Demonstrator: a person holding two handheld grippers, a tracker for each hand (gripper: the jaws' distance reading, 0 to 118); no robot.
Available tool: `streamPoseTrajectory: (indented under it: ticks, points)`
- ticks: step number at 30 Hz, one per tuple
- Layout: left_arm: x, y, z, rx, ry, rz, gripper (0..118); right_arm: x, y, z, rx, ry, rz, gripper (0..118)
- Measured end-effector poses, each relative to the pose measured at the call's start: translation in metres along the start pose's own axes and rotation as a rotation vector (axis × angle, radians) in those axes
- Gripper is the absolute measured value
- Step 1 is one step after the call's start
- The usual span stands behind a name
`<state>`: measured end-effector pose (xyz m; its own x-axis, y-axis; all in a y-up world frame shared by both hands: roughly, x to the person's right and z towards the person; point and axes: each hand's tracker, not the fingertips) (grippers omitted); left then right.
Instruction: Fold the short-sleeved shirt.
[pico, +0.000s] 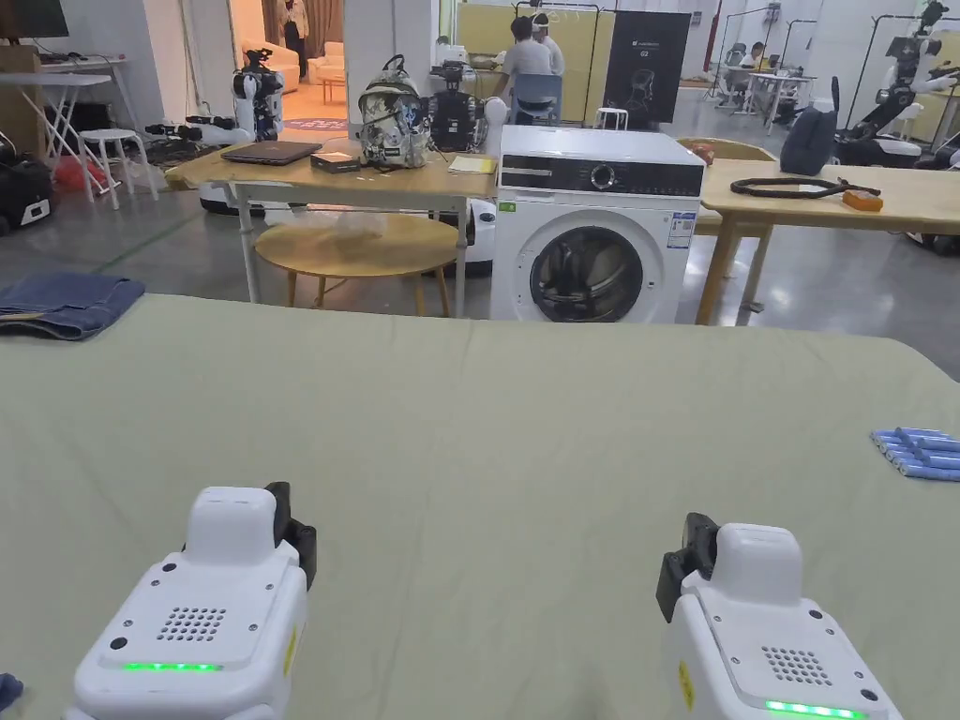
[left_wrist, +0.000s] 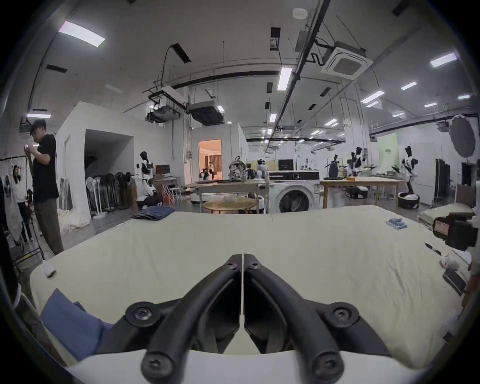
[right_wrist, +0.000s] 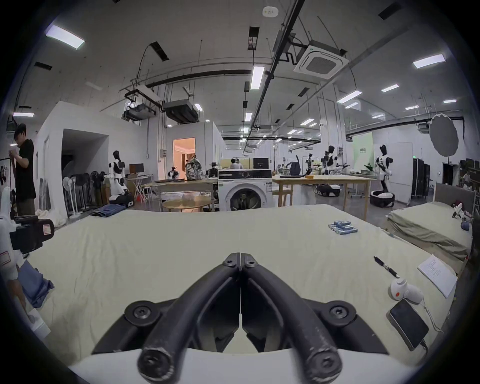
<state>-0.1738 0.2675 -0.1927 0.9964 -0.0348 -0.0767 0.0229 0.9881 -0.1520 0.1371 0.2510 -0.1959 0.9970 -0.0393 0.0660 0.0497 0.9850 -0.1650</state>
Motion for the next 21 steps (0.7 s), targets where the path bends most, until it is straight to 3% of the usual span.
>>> streamPoseTrajectory:
  ticks: [21]
  points:
    - [-0.016,0.001,0.005,0.017,-0.032,0.116,0,-0.010,0.003,0.002,-0.001,0.010,0.013,0]
